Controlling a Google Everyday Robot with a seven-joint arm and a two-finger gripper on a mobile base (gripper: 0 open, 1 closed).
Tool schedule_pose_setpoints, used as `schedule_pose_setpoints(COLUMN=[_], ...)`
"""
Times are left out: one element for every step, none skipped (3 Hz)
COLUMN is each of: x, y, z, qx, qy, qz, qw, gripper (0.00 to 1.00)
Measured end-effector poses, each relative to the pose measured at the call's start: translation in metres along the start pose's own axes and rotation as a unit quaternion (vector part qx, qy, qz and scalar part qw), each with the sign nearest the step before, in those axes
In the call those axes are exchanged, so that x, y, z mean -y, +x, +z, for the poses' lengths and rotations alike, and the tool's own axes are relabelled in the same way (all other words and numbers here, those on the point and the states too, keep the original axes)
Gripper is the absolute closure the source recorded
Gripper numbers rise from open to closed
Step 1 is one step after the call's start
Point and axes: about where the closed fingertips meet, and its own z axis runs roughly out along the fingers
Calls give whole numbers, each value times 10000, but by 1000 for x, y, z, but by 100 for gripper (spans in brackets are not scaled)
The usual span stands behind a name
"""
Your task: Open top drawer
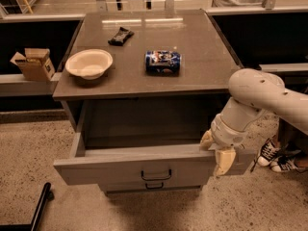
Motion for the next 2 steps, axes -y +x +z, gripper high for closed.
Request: schedule_pose_setpoints(x=[-2,13], y=[-6,-11], z=[-3,-15], qx=[14,-223], qy=[60,311], qz=[-45,-91], qw=[10000,9992], gripper=[21,0])
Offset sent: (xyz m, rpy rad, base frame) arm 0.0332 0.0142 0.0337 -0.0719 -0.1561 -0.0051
